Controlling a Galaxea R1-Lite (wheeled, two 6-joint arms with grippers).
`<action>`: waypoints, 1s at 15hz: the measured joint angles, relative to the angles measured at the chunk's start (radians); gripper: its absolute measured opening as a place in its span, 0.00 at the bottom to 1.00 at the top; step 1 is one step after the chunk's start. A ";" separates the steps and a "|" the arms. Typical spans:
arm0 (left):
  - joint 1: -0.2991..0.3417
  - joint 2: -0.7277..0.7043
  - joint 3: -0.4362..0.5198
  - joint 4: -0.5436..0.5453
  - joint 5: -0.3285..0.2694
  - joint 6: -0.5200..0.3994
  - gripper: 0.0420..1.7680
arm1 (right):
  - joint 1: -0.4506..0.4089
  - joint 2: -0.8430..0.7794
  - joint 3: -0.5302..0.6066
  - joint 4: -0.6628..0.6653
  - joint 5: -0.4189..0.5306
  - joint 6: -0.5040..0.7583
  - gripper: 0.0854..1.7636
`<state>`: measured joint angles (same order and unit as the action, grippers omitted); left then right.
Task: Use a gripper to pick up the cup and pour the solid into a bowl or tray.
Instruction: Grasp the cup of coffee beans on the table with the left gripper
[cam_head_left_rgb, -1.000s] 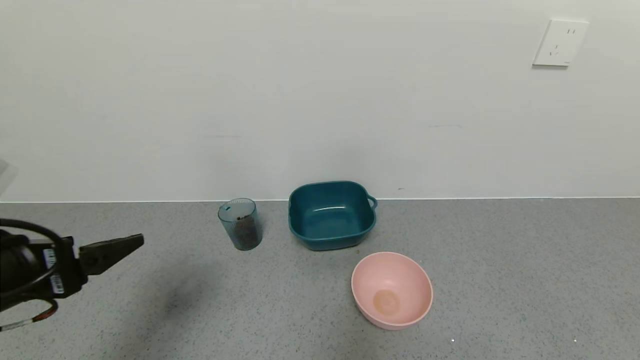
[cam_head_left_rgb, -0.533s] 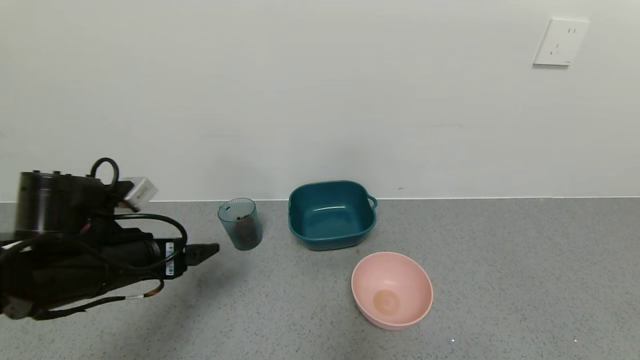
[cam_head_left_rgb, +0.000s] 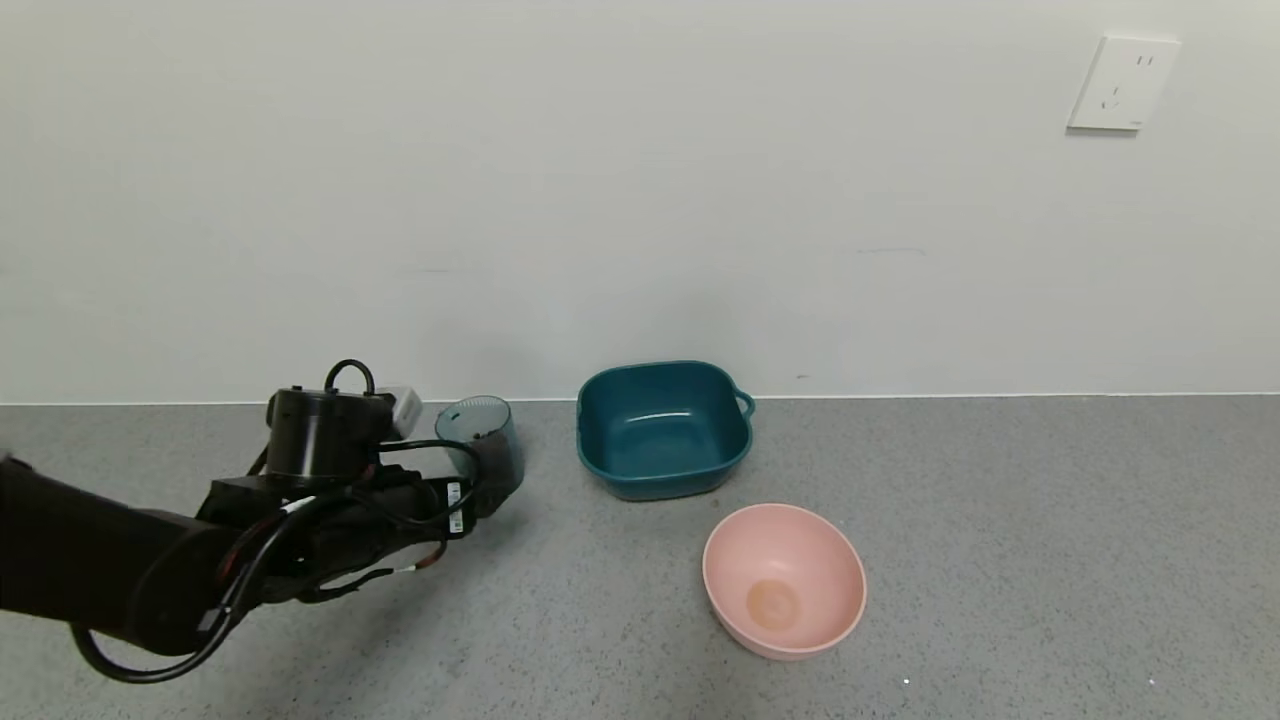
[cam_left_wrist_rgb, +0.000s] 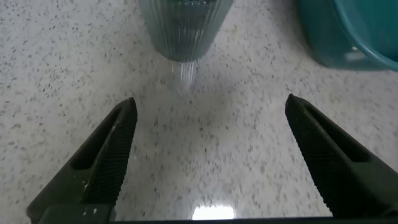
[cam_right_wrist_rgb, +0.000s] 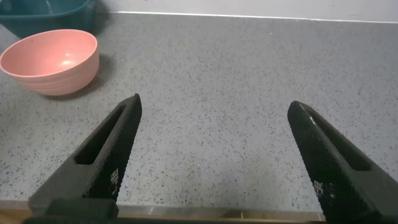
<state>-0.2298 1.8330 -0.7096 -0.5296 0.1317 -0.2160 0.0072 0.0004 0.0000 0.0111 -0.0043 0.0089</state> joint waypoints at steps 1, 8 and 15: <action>-0.011 0.036 -0.006 -0.043 0.032 -0.006 0.97 | 0.000 0.000 0.000 0.000 0.000 0.000 0.97; -0.059 0.240 -0.098 -0.244 0.224 -0.107 0.97 | 0.000 0.000 0.000 0.000 0.001 -0.001 0.97; -0.063 0.319 -0.103 -0.353 0.306 -0.085 0.97 | 0.002 0.000 -0.001 0.000 0.001 -0.001 0.97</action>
<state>-0.2928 2.1517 -0.8126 -0.8823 0.4372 -0.3006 0.0089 0.0004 -0.0009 0.0109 -0.0032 0.0077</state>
